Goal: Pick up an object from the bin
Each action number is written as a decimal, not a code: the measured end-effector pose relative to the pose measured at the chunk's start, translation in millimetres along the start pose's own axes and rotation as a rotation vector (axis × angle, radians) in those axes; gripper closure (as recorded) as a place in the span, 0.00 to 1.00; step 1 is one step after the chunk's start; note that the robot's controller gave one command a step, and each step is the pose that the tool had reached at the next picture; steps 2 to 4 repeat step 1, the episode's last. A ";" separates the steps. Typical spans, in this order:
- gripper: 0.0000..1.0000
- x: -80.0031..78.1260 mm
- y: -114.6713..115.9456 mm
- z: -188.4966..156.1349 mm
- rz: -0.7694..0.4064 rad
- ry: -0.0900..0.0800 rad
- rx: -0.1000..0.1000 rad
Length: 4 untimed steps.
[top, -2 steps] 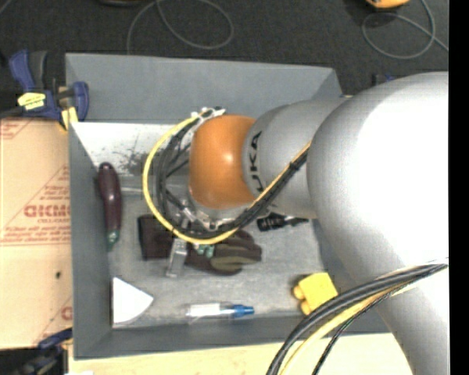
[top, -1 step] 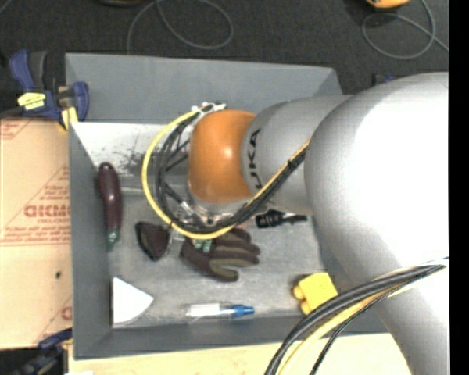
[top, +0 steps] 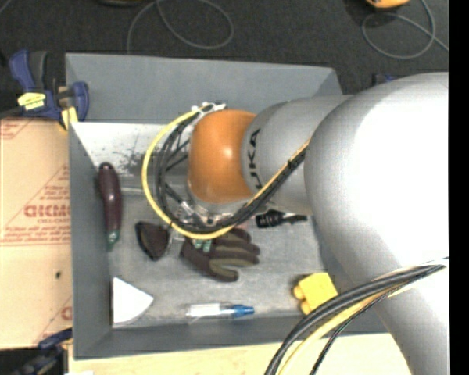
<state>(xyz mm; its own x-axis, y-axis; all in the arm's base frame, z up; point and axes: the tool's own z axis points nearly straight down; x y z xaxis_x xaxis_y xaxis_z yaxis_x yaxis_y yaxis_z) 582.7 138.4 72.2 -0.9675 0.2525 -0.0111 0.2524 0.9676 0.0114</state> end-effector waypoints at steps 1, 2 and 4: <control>1.00 1.7 -0.8 -5.4 0.000 0.005 0.003; 1.00 1.7 -0.8 -5.4 0.000 0.005 0.003; 1.00 1.7 -0.8 -5.4 0.000 0.005 0.003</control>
Offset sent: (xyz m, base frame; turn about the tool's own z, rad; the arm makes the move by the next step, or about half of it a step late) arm 0.0000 -0.0001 0.0495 0.0000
